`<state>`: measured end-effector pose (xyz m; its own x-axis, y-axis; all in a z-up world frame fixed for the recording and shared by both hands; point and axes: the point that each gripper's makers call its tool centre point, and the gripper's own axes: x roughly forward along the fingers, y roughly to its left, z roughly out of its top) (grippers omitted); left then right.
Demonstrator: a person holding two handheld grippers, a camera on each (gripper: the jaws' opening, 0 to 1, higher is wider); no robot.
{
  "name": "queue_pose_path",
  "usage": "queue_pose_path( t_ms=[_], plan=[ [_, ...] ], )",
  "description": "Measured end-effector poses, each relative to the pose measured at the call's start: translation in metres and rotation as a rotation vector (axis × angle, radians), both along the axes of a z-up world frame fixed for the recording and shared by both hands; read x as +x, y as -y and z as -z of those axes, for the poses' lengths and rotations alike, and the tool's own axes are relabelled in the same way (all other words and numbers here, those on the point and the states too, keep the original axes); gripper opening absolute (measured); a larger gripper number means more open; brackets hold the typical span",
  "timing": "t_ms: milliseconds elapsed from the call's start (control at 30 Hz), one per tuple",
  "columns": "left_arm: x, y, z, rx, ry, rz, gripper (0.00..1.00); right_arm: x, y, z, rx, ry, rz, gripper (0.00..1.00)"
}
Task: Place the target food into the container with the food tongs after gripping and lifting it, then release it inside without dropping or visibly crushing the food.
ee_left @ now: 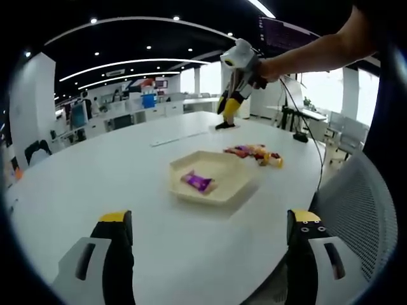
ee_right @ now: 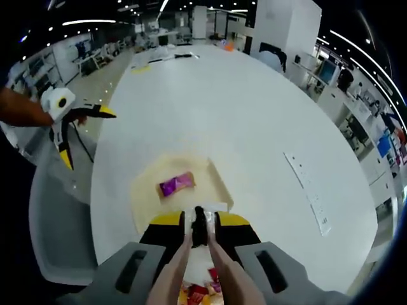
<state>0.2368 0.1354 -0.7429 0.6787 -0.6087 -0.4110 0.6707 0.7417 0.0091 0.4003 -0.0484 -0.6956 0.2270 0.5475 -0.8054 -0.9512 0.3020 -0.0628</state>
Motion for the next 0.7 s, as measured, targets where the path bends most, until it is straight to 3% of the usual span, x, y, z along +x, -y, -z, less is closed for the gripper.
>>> queue_pose_path(
  t_ms=[400, 700],
  plan=[
    [0.001, -0.001, -0.001, -0.004, 0.003, -0.009, 0.98, -0.001, -0.04, -0.008, 0.022, 0.005, -0.053, 0.18],
    [0.001, -0.001, -0.002, -0.005, 0.006, -0.012, 0.98, 0.0, -0.053, -0.01, 0.032, 0.001, -0.068, 0.19]
  ],
)
